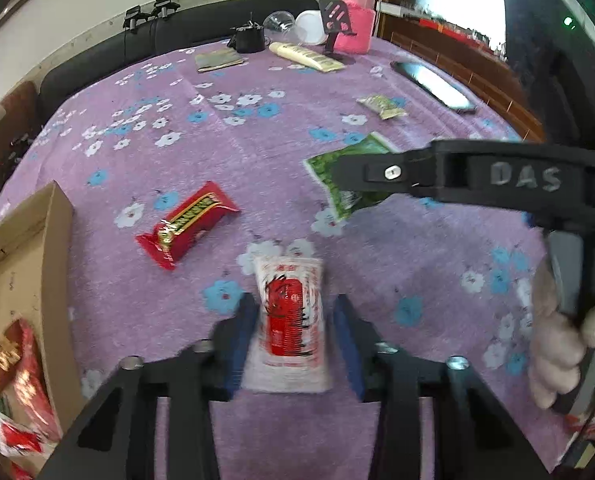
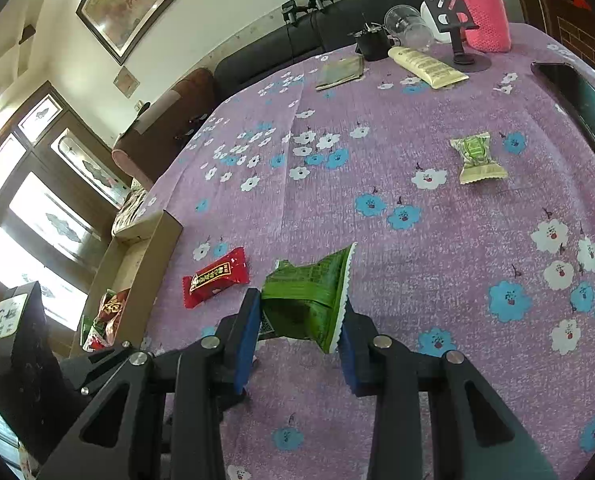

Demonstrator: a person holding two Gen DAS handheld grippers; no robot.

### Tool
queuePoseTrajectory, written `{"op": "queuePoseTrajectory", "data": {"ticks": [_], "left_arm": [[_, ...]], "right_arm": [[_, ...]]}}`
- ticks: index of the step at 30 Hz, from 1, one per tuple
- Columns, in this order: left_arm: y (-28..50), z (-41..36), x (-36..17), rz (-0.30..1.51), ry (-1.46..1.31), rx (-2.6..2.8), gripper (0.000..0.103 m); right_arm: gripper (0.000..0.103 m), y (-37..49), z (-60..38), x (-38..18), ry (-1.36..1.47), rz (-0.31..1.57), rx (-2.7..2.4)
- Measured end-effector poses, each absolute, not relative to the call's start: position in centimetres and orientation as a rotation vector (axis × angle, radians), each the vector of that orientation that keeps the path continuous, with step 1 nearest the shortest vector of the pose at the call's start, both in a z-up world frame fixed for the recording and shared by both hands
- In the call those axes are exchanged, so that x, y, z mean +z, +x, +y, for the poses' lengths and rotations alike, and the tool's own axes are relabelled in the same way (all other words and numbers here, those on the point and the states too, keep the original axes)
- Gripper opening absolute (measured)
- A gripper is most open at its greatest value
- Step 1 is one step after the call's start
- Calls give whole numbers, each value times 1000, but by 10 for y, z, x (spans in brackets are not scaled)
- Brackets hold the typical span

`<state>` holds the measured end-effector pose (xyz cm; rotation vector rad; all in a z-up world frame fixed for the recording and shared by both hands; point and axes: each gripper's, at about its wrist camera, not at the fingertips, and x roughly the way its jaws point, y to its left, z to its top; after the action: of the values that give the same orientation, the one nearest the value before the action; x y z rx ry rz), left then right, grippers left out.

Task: Organize snacks
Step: 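Close the left gripper on the white-red packet and lift it, then carry the white-red and green packets over the box and open both grippers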

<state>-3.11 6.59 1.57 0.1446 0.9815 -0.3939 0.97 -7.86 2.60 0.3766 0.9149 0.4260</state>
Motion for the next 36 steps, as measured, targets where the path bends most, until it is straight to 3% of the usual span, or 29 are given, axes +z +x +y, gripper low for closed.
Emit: {"op": "queuePoseTrajectory", "data": {"ticks": [9,17,24,36], "left_arm": [[-51,107,36,913,-88,-355,31],[-95,198,73,788,-274,-213,32],[-123,263,71,749,-383,-78,32],[-140,295,44,799,-399,4,32]], "right_arm": [[34,5,-76,29,364,882,437],[34,3,-61,26,305,892,423],[34,-9,-29,44,242,882,473],[35,-36,94,78,82,909,706]]}}
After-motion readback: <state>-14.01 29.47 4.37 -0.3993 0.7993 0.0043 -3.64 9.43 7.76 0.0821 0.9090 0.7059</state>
